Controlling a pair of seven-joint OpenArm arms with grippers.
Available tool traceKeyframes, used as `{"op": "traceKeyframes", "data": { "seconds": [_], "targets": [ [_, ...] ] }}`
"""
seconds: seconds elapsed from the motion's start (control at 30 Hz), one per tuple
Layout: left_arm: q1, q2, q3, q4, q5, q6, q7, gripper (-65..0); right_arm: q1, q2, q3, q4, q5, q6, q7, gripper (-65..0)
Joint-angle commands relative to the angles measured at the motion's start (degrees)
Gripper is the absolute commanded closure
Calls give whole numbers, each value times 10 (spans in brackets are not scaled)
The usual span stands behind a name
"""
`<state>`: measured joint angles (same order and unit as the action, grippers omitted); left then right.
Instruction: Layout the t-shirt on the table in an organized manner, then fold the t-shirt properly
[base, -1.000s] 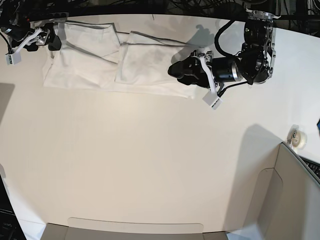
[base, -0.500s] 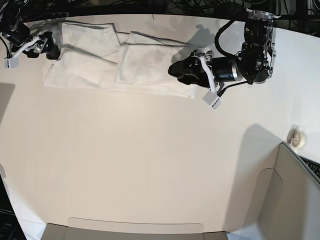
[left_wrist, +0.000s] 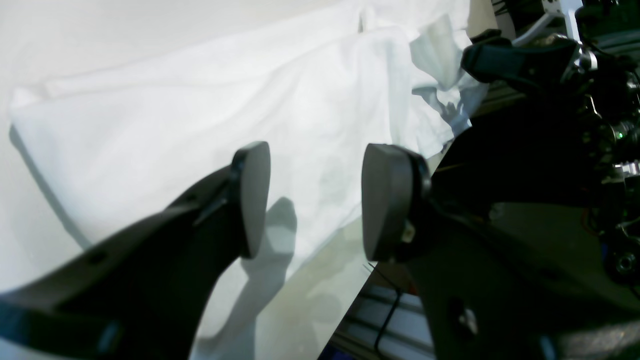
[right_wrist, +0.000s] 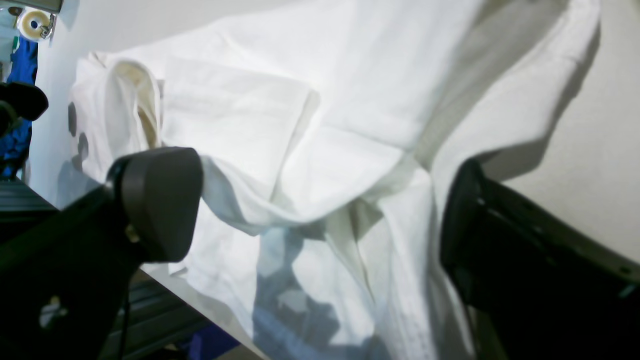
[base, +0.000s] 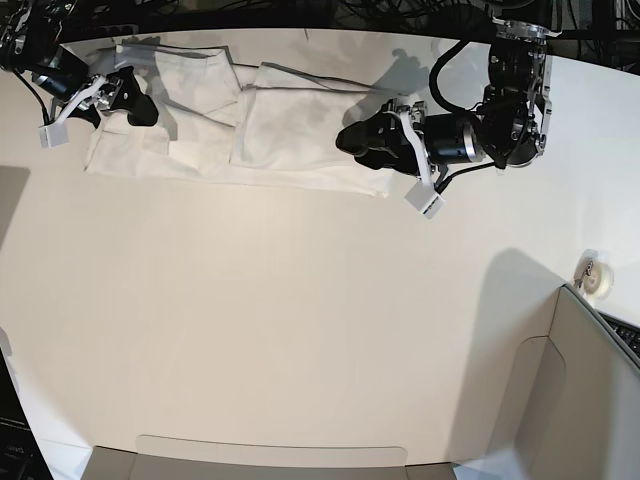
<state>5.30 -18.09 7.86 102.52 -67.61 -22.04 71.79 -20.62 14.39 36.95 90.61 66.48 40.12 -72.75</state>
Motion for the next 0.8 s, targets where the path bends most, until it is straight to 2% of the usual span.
{"op": "traceKeyframes", "data": {
  "seconds": [0.0, 0.33, 0.4, 0.57, 0.67, 0.7, 0.77],
  "targets": [
    [-7, -3, -2, 10, -12, -2, -7, -271, -10, 1, -6, -7, -45, -1, -50, -650],
    [-7, -5, -2, 10, -12, -2, -6, -258, -6, 0, -20, -8, -42, -1, -50, -650],
    [-7, -6, -3, 10, -12, -2, -6, -239, -6, -1, -24, -8, -42, -1, -49, -566],
    [-6, -20, -6, 10, -12, -2, -6, -168, 0, -16, -23, -8, -45, -1, -49, -225],
    [-2, -35, -7, 11, -12, -2, -9, -120, 4, -15, -22, -8, -45, -1, -49, -51],
    [4, -44, -7, 11, -12, -2, -12, -102, 7, -14, -21, -8, -45, -1, -48, -11],
    [11, -59, -7, 11, -12, -2, -12, -72, 16, -10, -19, -8, -45, -1, -48, 0]
  ]
}}
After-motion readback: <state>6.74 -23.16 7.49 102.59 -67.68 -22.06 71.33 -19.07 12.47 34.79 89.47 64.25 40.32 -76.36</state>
